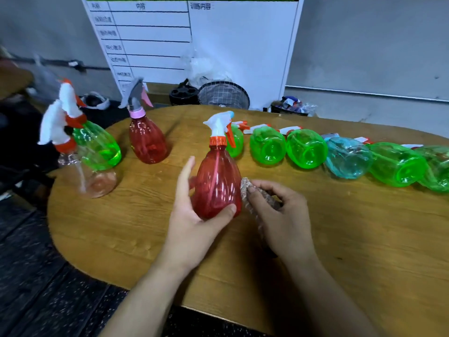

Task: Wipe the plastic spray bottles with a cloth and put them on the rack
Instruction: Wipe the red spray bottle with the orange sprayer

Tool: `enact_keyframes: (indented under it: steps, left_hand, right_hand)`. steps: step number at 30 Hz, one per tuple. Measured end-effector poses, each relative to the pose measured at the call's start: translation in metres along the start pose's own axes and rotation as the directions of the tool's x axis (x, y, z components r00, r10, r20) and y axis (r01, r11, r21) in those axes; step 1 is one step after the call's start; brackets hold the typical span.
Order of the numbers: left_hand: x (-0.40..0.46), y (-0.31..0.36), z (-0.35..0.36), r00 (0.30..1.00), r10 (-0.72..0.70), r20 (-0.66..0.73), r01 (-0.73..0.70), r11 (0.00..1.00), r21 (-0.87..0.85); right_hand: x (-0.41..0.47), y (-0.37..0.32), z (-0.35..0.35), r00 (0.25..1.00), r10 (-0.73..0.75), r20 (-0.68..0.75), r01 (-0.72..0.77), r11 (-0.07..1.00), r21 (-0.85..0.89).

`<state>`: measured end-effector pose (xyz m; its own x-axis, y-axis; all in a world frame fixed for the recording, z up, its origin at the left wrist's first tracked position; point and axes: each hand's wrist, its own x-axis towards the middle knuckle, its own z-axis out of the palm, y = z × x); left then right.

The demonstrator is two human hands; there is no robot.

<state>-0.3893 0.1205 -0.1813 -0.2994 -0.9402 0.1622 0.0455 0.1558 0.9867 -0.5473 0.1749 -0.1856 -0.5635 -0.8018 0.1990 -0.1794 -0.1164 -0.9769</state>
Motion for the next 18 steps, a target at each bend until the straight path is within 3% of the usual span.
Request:
enact_keyframes:
  steps: [6, 13, 18]
  left_hand:
    - [0.011, -0.008, -0.042, 0.997, -0.023, -0.070, 0.032, 0.991, 0.126]
    - [0.020, -0.014, -0.071, 0.983, 0.075, -0.169, -0.024, 0.957, 0.288]
    - [0.039, -0.031, -0.096, 0.954, 0.166, -0.248, -0.004, 0.838, 0.546]
  right_hand:
    - [0.005, -0.004, 0.052, 0.997, 0.029, 0.071, -0.035, 0.996, 0.077]
    - [0.005, 0.002, 0.094, 0.994, 0.029, 0.106, -0.036, 0.997, 0.064]
    - [0.011, 0.006, 0.097, 0.999, -0.010, 0.051, 0.007, 0.998, 0.057]
